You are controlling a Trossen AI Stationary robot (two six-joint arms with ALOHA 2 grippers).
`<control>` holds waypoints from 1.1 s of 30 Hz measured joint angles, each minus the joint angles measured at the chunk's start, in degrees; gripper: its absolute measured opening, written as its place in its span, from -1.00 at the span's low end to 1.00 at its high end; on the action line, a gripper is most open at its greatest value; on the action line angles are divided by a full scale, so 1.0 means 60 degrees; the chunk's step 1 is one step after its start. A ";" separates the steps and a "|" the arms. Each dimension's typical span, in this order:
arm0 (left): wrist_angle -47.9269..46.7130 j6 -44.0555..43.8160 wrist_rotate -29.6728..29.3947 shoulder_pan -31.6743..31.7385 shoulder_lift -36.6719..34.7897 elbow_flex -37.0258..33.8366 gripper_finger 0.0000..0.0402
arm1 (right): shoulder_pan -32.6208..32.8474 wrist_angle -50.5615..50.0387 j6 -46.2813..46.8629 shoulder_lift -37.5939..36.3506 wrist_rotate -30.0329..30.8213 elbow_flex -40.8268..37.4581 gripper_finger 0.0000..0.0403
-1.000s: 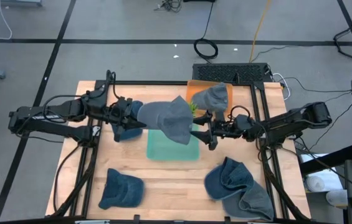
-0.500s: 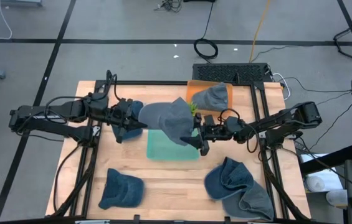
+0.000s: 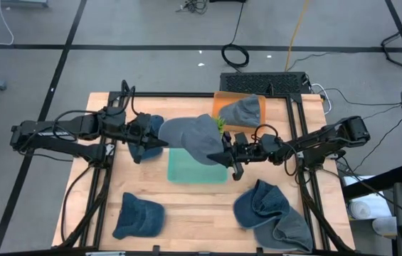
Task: Pick & Place hat
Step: Put the top gray cap into the orange bin
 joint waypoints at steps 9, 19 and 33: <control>0.0040 -0.0185 0.0012 0.0000 0.0000 0.0000 -0.96 | -0.0004 0.0252 -0.0349 -0.0173 -0.0561 0.0011 -0.99; 0.0318 -0.0460 -0.0074 0.0072 -0.0074 0.0000 -0.45 | -0.0132 -0.0624 -0.0353 -0.1530 -0.1036 0.0018 -1.00; 0.0560 -0.0452 -0.0423 0.0736 -0.0448 0.0000 0.25 | -0.0208 -0.7927 -0.2450 -0.4855 0.0593 0.2492 -1.00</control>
